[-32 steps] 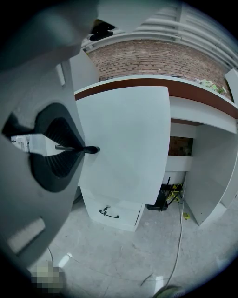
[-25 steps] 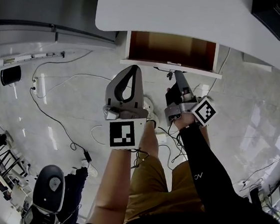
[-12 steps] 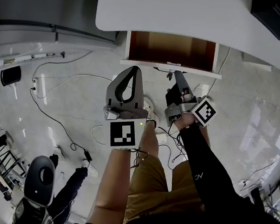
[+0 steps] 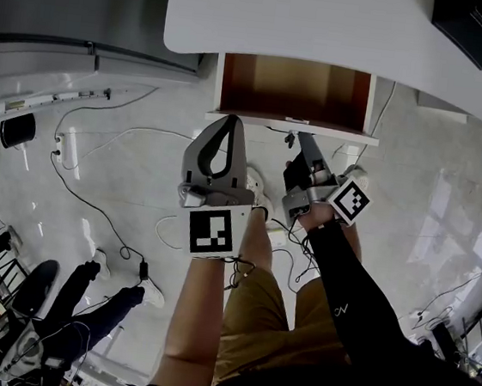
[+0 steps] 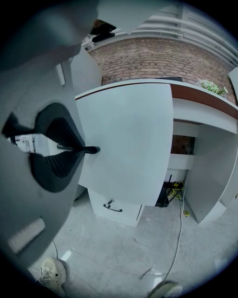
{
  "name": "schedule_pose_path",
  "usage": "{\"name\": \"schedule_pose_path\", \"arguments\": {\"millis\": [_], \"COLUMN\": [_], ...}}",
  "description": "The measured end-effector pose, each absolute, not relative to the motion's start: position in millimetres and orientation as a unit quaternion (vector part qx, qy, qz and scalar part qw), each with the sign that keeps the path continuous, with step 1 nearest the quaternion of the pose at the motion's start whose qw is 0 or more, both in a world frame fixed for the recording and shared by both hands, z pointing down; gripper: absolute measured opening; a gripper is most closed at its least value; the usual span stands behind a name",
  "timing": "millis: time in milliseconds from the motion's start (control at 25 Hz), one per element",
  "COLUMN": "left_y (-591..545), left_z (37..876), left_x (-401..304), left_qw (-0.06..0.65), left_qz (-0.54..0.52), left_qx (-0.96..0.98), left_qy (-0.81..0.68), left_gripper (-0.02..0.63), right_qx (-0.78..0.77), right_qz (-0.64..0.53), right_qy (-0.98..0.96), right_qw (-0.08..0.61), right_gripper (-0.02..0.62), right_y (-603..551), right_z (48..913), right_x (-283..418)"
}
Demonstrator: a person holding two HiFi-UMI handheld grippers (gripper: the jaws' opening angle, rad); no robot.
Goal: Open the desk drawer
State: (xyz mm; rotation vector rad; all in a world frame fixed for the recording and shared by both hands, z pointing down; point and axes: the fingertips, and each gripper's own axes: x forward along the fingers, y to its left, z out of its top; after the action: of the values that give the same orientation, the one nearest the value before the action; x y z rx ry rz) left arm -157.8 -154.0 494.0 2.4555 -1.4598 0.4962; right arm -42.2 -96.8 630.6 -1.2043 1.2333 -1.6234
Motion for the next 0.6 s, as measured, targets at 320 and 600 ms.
{"name": "schedule_pose_path", "arguments": {"millis": [320, 600], "left_y": [-123, -136], "left_z": [480, 486], "left_x": [-165, -166], "left_qw": [0.117, 0.119], "left_qz": [0.161, 0.164], "left_qx": [0.842, 0.835], "left_qy": [-0.501, -0.511], "left_gripper": [0.009, 0.009], "right_qx": [-0.471, -0.471], "right_qz": [-0.636, -0.65], "right_qy": [0.482, 0.471], "right_qw": [0.376, 0.366], "right_gripper": [0.025, 0.025], "right_y": [-56, -50], "right_z": [617, 628], "right_x": [-56, -59]}}
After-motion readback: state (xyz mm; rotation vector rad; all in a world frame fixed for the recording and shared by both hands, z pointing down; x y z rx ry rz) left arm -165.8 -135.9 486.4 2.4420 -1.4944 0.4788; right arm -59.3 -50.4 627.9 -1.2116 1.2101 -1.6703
